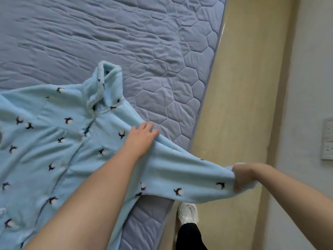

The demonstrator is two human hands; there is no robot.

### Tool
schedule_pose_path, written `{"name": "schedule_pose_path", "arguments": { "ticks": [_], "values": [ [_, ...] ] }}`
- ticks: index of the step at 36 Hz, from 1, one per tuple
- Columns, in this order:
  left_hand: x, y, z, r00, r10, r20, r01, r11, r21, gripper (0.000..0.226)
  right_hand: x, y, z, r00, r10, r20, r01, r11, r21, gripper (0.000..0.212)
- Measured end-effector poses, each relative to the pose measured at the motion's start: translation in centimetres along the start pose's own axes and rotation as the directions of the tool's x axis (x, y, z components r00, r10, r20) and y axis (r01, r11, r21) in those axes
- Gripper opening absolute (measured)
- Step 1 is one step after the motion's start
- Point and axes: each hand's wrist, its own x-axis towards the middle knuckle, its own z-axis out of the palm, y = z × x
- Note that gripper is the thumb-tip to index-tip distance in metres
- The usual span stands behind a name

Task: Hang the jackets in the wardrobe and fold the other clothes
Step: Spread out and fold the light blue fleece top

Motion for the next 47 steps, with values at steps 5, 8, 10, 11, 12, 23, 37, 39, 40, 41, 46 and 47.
{"name": "schedule_pose_path", "arguments": {
  "ticks": [5, 8, 10, 11, 12, 23, 37, 39, 40, 41, 46, 47],
  "values": [
    [3.6, -0.1, -1.3, 0.969, 0.099, 0.225, -0.155, 0.957, 0.247, 0.033, 1.2, 3.1, -0.5, 0.996, -0.005, 0.088, -0.001, 0.997, 0.073, 0.023],
    [5.0, -1.4, -2.2, 0.977, 0.11, 0.184, -0.149, 0.965, 0.215, 0.027, 1.9, 5.1, 0.4, 0.998, -0.016, 0.056, 0.011, 0.996, 0.091, 0.024],
    [5.9, -2.4, -2.5, 0.991, 0.073, 0.11, -0.093, 0.978, 0.189, 0.023, 2.0, 6.5, 1.1, 0.998, -0.012, 0.059, 0.005, 0.993, 0.116, 0.04],
    [6.2, -2.7, -2.5, 0.997, 0.032, 0.064, -0.042, 0.986, 0.164, 0.022, 1.9, 7.1, 1.4, 0.997, -0.007, 0.076, -0.002, 0.993, 0.117, 0.045],
    [6.5, -2.7, -2.4, 1.0, -0.01, 0.023, 0.007, 0.992, 0.128, 0.02, 1.8, 7.7, 1.6, 0.995, 0.01, 0.102, -0.02, 0.995, 0.101, 0.046],
    [7.2, -1.3, -2.0, 0.988, 0.147, 0.052, -0.151, 0.983, 0.105, 0.016, 1.4, 11.5, 5.0, 0.986, 0.154, 0.071, -0.166, 0.963, 0.214, 0.029],
    [4.9, 3.0, -1.2, 0.988, 0.156, 0.02, -0.156, 0.958, 0.239, 0.023, -2.5, 14.7, 8.8, 0.969, 0.236, -0.069, -0.068, 0.527, 0.847, 0.007],
    [5.1, 3.4, -2.1, 0.995, 0.098, -0.019, -0.091, 0.972, 0.218, 0.022, -3.0, 14.9, 9.6, 0.964, 0.254, -0.085, -0.004, 0.334, 0.942, 0.011],
    [5.1, 3.6, -2.3, 0.997, 0.068, -0.032, -0.06, 0.977, 0.204, 0.021, -3.1, 14.9, 10.0, 0.957, 0.272, -0.099, 0.045, 0.199, 0.979, 0.012],
    [5.0, 3.8, -2.4, 0.998, 0.043, -0.041, -0.034, 0.981, 0.192, 0.02, -3.1, 14.9, 10.3, 0.949, 0.294, -0.117, 0.105, 0.057, 0.993, 0.014],
    [4.5, 5.0, -2.0, 0.996, -0.046, -0.073, 0.055, 0.992, 0.118, 0.019, -2.2, 13.6, 12.1, 0.852, 0.51, -0.113, 0.302, -0.304, 0.904, 0.016],
    [4.4, 5.1, -1.9, 0.996, -0.049, -0.076, 0.057, 0.992, 0.11, 0.019, -1.9, 13.3, 12.5, 0.826, 0.558, -0.082, 0.305, -0.319, 0.897, 0.017]
  ]
}}
